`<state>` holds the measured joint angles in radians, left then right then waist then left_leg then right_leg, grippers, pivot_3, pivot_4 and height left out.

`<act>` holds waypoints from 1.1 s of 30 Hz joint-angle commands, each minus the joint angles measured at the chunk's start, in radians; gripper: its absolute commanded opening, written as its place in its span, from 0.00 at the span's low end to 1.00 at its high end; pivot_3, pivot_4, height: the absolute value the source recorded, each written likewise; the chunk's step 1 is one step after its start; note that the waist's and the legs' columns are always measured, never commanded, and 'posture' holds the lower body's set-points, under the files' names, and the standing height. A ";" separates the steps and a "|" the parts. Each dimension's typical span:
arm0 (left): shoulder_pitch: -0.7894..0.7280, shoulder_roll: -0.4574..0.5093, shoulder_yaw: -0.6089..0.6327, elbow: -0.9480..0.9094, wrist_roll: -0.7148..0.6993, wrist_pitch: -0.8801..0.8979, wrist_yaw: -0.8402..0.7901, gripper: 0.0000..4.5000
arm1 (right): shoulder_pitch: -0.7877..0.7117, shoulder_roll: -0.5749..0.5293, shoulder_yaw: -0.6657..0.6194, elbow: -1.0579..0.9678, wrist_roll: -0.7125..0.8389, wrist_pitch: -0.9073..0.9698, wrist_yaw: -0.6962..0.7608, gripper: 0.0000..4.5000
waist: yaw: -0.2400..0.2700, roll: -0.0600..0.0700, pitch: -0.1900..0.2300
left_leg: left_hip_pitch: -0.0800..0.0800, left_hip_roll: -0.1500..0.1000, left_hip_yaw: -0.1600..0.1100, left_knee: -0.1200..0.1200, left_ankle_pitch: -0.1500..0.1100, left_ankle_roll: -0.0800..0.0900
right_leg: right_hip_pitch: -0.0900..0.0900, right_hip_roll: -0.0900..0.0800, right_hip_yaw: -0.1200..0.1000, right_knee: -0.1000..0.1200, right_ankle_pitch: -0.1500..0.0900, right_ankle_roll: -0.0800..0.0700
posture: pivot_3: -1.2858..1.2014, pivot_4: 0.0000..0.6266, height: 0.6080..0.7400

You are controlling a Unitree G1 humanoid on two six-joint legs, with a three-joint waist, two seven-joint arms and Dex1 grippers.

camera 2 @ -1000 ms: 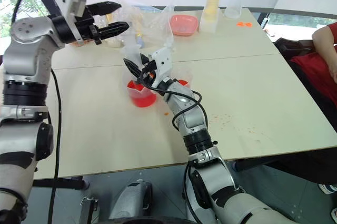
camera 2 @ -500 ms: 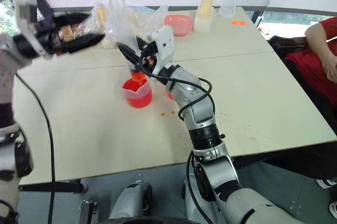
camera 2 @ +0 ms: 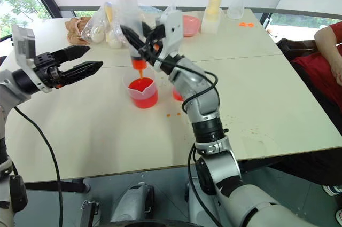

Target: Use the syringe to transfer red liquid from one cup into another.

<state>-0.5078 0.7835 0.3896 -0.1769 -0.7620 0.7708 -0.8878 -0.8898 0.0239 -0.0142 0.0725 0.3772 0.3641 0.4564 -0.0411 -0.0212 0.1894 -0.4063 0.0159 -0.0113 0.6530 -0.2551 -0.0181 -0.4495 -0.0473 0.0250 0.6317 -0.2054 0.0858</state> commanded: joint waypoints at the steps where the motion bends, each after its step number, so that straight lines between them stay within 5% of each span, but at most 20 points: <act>1: -0.049 0.003 -0.014 -0.025 -0.023 -0.020 -0.002 0.98 | -0.041 -0.080 -0.081 -0.105 0.057 0.057 -0.020 0.31 | 0.002 0.000 0.000 | 0.000 0.000 0.000 0.000 0.000 0.000 | 0.000 0.000 0.000 0.000 0.000 0.000 | 0.52 0.24 1.00; 9: -0.204 -0.060 -0.144 0.077 0.023 -0.096 -0.039 0.98 | 0.024 -0.236 -0.125 -0.211 0.070 0.128 -0.045 0.31 | -0.003 0.000 0.000 | 0.001 0.000 0.001 -0.001 0.000 0.000 | 0.000 0.001 0.000 -0.001 0.000 0.000 | 0.52 0.24 1.00; 23: -0.760 -0.344 -0.356 0.725 0.353 -0.587 -0.123 0.98 | 0.156 -0.180 -0.048 -0.106 -0.027 -0.035 -0.069 0.31 | 0.010 0.000 0.000 | -0.001 -0.001 0.001 0.001 0.000 0.000 | 0.000 0.001 0.000 -0.002 0.000 0.000 | 0.52 0.24 1.00; 33: -0.907 -0.461 -0.409 1.049 0.526 -0.864 -0.141 0.98 | 0.179 -0.153 -0.027 -0.103 -0.047 -0.074 -0.086 0.31 | -0.004 0.000 0.000 | 0.000 -0.001 0.001 -0.001 0.000 0.001 | 0.000 0.001 0.001 -0.002 0.000 0.001 | 0.52 0.24 1.00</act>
<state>-1.3764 0.3119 -0.0265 0.8628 -0.2538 -0.0469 -1.0240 -0.7038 -0.1364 -0.0404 0.0023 0.3315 0.3180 0.3744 -0.0455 -0.0212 0.1896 -0.4067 0.0150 -0.0098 0.6522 -0.2551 -0.0175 -0.4494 -0.0459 0.0258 0.6299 -0.2055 0.0863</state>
